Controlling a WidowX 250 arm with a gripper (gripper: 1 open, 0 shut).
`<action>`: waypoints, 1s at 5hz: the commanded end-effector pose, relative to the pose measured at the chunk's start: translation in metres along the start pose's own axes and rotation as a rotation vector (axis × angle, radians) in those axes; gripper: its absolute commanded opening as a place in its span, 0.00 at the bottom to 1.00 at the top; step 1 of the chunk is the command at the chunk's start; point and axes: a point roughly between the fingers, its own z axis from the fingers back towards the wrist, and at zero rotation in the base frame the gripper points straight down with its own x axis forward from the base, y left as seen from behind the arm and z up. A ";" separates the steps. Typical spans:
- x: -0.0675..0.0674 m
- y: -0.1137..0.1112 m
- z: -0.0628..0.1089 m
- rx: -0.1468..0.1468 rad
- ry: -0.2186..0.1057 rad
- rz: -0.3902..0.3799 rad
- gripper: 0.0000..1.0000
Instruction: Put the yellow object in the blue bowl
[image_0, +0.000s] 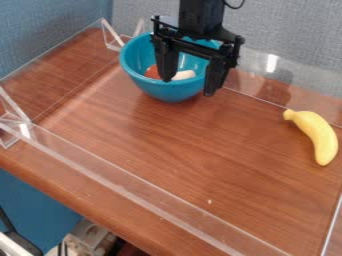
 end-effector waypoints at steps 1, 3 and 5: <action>0.005 -0.012 -0.011 -0.016 0.016 0.026 1.00; 0.049 -0.067 -0.025 -0.049 -0.024 0.035 1.00; 0.083 -0.117 -0.025 -0.065 -0.065 0.009 1.00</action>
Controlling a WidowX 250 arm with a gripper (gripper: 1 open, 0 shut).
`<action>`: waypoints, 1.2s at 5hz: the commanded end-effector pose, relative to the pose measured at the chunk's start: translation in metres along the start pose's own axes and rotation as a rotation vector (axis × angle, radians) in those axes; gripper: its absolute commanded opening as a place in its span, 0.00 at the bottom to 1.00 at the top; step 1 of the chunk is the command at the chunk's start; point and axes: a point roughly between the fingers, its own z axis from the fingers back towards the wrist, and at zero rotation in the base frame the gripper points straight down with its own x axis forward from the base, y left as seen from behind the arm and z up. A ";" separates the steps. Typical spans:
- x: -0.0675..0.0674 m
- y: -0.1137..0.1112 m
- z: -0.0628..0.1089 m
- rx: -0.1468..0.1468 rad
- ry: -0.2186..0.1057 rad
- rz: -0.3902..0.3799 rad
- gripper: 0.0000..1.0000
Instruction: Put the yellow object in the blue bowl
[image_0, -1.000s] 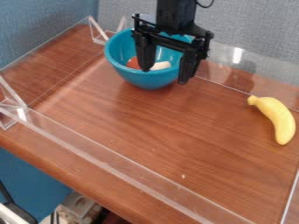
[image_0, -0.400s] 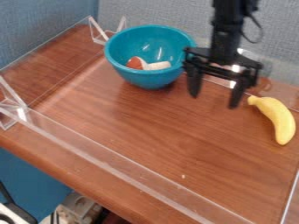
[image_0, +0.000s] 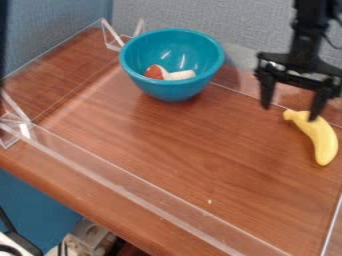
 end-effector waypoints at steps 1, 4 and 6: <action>0.015 -0.030 0.017 -0.017 -0.079 -0.007 1.00; 0.037 -0.039 -0.007 0.001 -0.058 -0.005 1.00; 0.046 -0.007 -0.020 0.002 -0.049 0.187 1.00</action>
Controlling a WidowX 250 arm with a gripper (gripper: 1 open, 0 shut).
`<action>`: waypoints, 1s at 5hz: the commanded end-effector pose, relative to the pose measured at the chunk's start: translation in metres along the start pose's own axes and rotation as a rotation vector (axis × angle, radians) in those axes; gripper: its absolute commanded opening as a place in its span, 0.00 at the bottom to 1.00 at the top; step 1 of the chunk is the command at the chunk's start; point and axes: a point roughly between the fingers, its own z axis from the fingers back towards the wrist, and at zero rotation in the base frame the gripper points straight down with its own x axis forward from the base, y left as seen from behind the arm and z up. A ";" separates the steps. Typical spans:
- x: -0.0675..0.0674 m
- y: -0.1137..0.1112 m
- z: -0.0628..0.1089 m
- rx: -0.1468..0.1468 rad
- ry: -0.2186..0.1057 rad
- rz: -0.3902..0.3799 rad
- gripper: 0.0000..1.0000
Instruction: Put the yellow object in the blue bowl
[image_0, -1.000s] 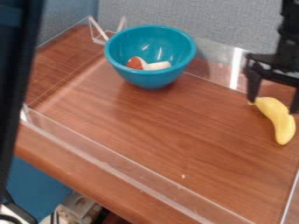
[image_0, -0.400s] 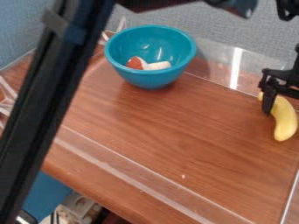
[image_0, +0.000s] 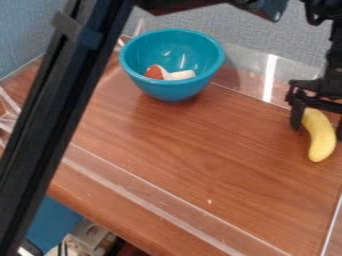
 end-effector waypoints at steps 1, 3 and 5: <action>0.002 0.010 0.016 -0.022 -0.045 0.027 1.00; -0.003 0.027 0.014 -0.023 -0.044 0.072 1.00; -0.007 0.026 0.007 -0.036 -0.058 0.014 1.00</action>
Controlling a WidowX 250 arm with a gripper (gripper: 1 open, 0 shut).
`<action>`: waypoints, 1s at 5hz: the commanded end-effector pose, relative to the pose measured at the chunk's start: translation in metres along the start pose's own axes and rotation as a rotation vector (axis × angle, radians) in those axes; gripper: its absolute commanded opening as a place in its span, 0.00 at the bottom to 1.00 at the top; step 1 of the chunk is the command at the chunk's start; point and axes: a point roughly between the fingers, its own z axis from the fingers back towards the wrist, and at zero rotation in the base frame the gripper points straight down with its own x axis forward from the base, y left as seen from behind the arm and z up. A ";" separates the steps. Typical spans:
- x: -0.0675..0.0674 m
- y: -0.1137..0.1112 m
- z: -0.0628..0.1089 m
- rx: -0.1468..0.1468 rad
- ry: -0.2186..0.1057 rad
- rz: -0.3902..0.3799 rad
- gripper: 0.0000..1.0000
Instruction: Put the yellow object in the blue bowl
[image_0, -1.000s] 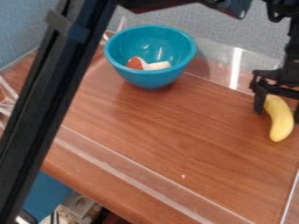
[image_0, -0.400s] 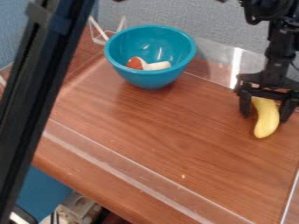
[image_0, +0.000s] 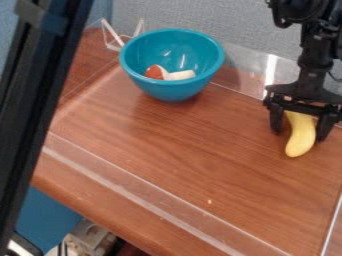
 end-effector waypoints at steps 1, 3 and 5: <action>0.008 0.003 0.018 -0.027 -0.048 0.030 1.00; 0.014 0.002 0.013 -0.040 -0.062 0.074 1.00; 0.025 0.001 0.004 -0.045 -0.063 0.045 0.00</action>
